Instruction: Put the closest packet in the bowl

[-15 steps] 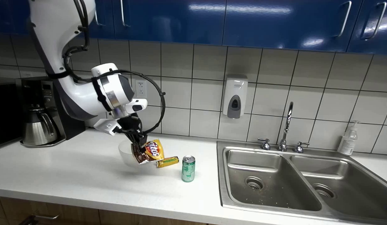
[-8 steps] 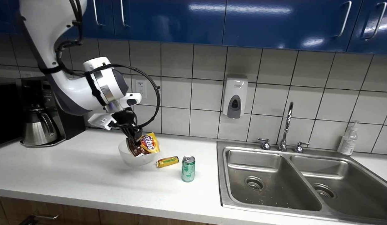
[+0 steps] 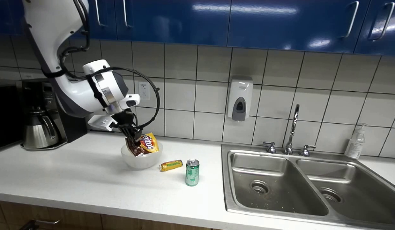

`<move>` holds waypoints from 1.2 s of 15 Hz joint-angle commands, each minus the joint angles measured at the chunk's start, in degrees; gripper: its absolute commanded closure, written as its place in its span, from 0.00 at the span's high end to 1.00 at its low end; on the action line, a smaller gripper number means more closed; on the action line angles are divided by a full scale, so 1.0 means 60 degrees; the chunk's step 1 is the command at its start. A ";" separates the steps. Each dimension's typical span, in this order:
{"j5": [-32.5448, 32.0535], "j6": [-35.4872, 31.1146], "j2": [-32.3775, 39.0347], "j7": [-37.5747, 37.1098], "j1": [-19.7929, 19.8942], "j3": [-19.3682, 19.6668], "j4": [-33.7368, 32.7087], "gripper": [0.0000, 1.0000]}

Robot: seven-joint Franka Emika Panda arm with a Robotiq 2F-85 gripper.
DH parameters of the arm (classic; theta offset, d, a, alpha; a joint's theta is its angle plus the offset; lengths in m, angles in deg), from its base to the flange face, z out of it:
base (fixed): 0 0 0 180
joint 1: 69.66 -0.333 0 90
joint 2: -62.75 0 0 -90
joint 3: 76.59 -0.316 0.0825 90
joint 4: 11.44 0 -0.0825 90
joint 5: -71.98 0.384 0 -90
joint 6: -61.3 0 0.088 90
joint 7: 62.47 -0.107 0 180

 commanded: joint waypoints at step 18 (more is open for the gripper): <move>0.0670 -0.0140 0.2811 -0.0078 -0.0312 -0.0173 -0.2831 0.34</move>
